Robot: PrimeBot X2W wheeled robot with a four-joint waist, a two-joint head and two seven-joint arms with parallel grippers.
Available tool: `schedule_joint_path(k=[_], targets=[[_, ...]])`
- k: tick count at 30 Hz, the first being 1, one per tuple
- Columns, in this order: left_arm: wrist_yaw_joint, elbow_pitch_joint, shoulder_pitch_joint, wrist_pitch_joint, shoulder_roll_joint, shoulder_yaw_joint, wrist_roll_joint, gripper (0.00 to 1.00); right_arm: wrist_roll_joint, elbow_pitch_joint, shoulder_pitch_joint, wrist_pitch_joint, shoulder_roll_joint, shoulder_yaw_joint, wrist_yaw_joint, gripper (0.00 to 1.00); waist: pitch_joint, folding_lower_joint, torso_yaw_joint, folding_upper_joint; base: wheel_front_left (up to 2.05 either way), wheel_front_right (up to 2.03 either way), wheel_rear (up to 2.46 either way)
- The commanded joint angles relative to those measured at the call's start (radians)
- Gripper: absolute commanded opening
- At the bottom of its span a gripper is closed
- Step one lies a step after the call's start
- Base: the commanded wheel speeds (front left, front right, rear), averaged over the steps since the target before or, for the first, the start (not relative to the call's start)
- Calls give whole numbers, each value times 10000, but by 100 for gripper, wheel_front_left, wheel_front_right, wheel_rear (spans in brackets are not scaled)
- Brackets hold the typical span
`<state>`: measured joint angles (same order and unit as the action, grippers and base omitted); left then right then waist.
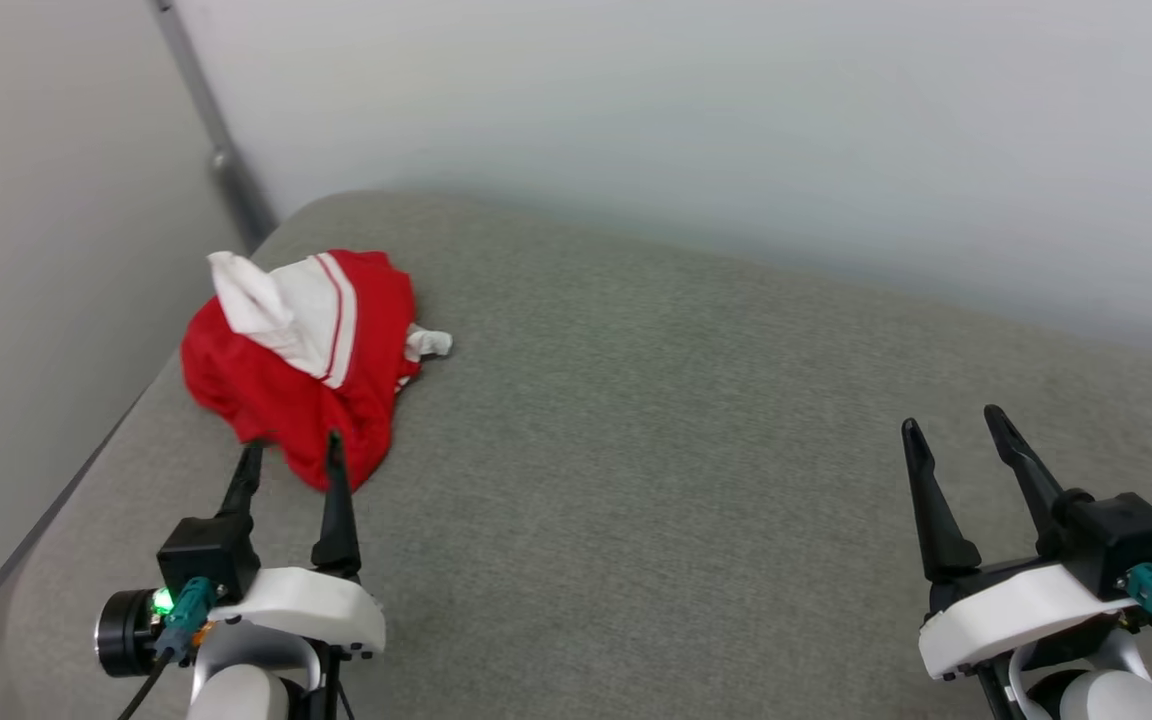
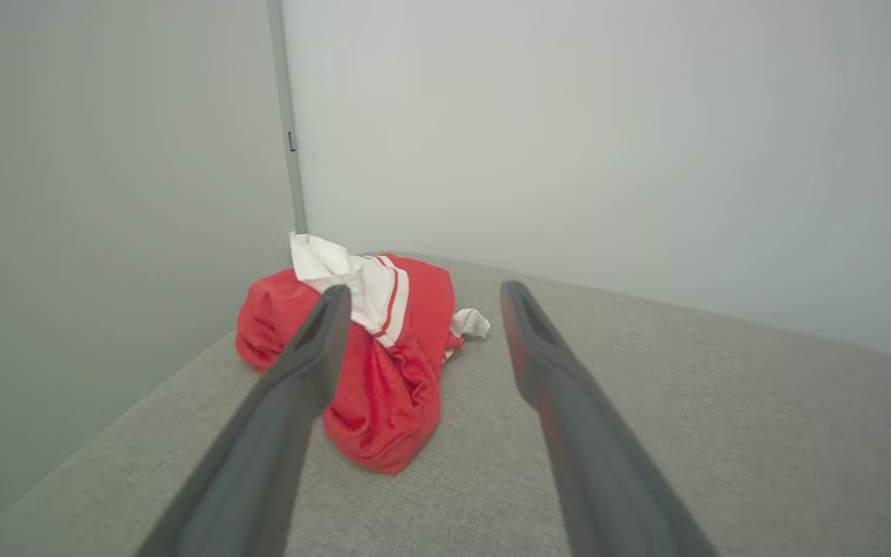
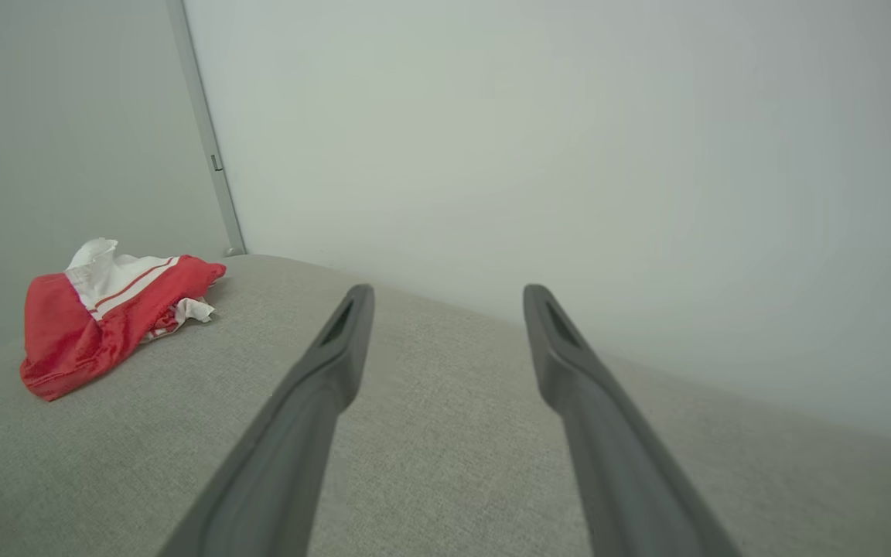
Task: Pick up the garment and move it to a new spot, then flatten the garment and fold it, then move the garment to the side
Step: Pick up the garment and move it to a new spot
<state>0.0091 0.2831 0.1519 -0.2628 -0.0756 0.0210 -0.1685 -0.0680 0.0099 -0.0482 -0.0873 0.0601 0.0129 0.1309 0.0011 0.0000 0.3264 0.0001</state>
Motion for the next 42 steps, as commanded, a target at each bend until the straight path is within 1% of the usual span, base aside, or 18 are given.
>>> schedule_joint_path(k=[1, 5, 8, 16, 19, 22, 26, 28, 31, 34, 37, 38, 40, 42], targets=[[10, -59, -78, -30, 0, -90, 12, 100, -9, -43, -41, -5, -12, 30, -3, 100, 78, 0, 372, -1, 0, 0, 0], [61, -158, -185, -30, 25, -282, 28, 100, 10, -99, -36, 62, -11, 132, -3, 100, 119, 0, 637, -1, 0, 0, 0], [11, -177, -197, -30, 37, -397, 53, 100, -5, -146, -26, 111, 4, 158, -3, 100, 149, 0, 738, -1, 0, 0, 0], [29, -134, 265, -30, 94, -411, 164, 100, -23, -303, -162, 216, 86, 194, -3, 100, 428, 0, 610, -1, 0, 0, 0], [-133, 13, 937, -30, -5, -389, 138, 100, -36, -392, -343, 300, 190, 235, -3, 100, 694, 0, 441, -1, 0, 0, 0], [-187, 331, 1893, 2, -189, -442, 124, 100, -78, -542, -548, 367, 293, 245, -3, 100, 1125, 0, 136, -1, 0, 0, 0], [-269, 766, 3486, 384, -688, -744, -91, 100, -109, -748, -864, 398, 376, 227, -3, 100, 1859, 0, -434, -1, 0, 0, 0], [-362, 964, 4243, 901, -1079, -1016, -339, 100, -144, -872, -1053, 427, 453, 300, -3, 100, 2336, 0, -829, -1, 0, 0, 0], [-499, 1343, 5272, 1942, -1655, -1280, -623, 100, -241, -1000, -1330, 396, 551, 343, -3, 100, 3006, 0, -1299, -1, 0, 0, 0], [-701, 1819, 6138, 3162, -2439, -1521, -876, 100, -324, -1118, -1618, 322, 615, 386, -3, 100, 3622, 0, -1705, -1, 0, 0, 0], [-912, 2501, 6700, 4568, -3126, -1674, -1183, 100, -389, -1133, -1888, 244, 667, 466, -3, 100, 4146, 0, -2047, -1, 0, 0, 0], [-961, 2721, 6786, 5116, -3266, -1666, -1274, 100, -379, -1118, -1952, 193, 687, 481, -3, 100, 4265, 0, -2133, -1, 0, 0, 0], [-982, 2962, 6994, 6083, -3705, -1742, -1408, 100, -430, -1089, -2101, 154, 668, 500, -3, 100, 4553, 0, -2301, -1, 0, 0, 0], [-1018, 3263, 6962, 7075, -4009, -1804, -1566, 100, -458, -1048, -2232, 57, 681, 486, -3, 100, 4751, 0, -2408, -1, 0, 0, 0]])
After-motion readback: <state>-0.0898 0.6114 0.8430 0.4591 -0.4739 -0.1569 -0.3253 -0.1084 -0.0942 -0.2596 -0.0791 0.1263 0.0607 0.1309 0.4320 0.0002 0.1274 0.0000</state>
